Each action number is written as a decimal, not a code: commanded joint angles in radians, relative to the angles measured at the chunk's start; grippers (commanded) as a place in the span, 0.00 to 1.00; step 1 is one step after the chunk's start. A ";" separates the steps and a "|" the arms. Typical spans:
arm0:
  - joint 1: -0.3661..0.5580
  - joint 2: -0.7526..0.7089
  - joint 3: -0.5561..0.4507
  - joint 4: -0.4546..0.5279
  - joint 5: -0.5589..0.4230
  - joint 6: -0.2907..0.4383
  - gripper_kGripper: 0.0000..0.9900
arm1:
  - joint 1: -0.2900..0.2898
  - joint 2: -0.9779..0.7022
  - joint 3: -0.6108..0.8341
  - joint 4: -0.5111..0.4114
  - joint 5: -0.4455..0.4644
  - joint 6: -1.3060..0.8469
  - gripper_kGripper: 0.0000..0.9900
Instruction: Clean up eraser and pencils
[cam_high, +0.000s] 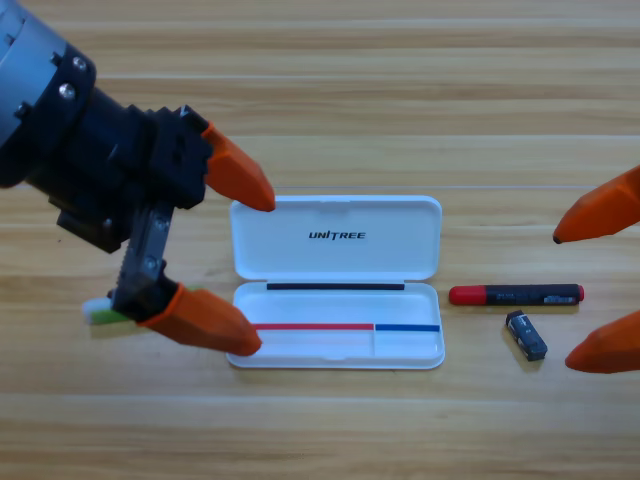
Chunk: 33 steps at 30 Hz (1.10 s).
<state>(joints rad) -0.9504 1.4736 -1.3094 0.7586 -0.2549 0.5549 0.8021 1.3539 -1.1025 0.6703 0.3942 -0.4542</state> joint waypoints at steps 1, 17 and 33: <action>-0.015 0.008 0.039 -0.022 -0.018 -0.004 1.00 | 0.020 0.008 0.027 -0.009 0.012 0.009 1.00; 0.021 -0.059 0.087 -0.059 0.168 0.066 1.00 | 0.019 0.085 -0.003 0.069 -0.480 0.232 1.00; 0.386 0.329 -0.275 0.321 0.391 0.322 0.99 | -0.009 0.481 -0.085 0.114 -0.468 0.494 0.99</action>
<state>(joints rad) -0.6606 1.7043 -1.5366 1.0199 0.1240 0.8565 0.8019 1.6758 -1.1693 0.7763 -0.0587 0.0138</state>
